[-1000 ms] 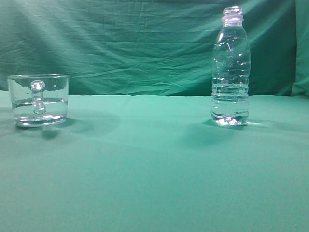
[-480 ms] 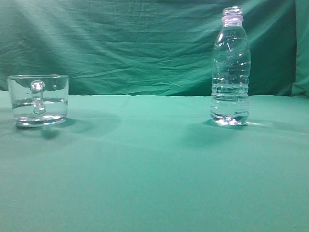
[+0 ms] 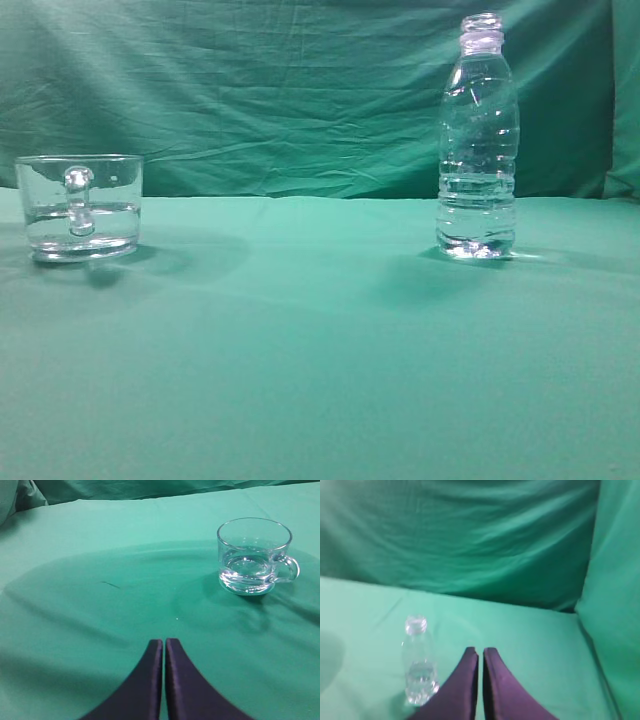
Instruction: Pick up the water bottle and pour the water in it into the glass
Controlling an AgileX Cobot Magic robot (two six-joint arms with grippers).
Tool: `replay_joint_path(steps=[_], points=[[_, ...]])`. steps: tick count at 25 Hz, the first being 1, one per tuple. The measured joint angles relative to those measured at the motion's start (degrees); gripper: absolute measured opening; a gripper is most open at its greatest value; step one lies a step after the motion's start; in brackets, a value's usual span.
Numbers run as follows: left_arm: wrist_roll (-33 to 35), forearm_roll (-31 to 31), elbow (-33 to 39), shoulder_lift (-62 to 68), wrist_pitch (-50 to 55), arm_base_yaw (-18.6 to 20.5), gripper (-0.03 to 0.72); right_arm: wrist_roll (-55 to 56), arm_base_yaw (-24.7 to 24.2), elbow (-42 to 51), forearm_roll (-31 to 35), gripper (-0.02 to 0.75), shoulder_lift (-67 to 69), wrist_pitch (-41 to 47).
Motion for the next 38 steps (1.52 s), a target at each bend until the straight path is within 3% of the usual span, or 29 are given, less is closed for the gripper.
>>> replay_joint_path(steps=[4, 13, 23, 38], points=[[0.0, 0.0, 0.0, 0.0, 0.0, 0.0, 0.0, -2.92, 0.0, 1.63, 2.53, 0.0, -0.24, 5.61], [0.0, 0.0, 0.0, 0.0, 0.0, 0.0, 0.0, -3.7, -8.29, 19.69, 3.9, 0.0, -13.94, -5.58], [0.0, 0.0, 0.0, 0.0, 0.0, 0.0, 0.0, -3.7, -12.43, 33.38, 3.9, 0.0, -19.51, -6.89], [0.0, 0.0, 0.0, 0.0, 0.0, 0.0, 0.0, -3.79, -12.43, 34.38, 3.9, 0.0, -19.51, -10.48]])
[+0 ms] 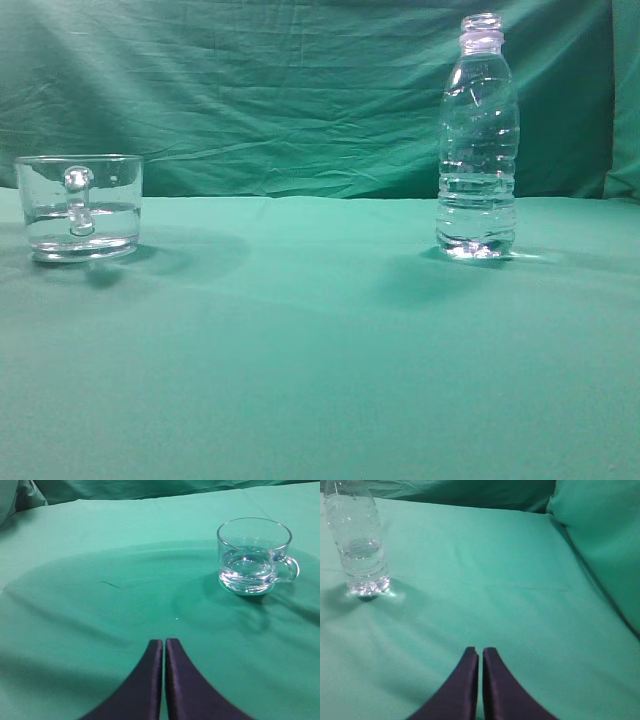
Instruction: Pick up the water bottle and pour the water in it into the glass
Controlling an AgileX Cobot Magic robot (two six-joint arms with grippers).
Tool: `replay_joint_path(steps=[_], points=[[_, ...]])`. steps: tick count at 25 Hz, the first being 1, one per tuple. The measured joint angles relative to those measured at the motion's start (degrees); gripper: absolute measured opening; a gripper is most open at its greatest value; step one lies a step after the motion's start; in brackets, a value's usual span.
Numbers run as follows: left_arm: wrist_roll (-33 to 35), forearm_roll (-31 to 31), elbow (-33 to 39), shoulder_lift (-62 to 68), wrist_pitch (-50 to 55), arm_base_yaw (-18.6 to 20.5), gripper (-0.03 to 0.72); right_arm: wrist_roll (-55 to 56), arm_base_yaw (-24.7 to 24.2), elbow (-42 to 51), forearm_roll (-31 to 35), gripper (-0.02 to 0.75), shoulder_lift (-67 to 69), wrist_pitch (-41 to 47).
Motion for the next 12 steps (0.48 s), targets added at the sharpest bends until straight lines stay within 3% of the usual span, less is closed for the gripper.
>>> replay_joint_path(steps=[12], points=[[0.0, 0.0, 0.0, 0.0, 0.0, 0.0, 0.0, 0.0, 0.0, 0.09, 0.0, 0.0, 0.0, -0.22]])
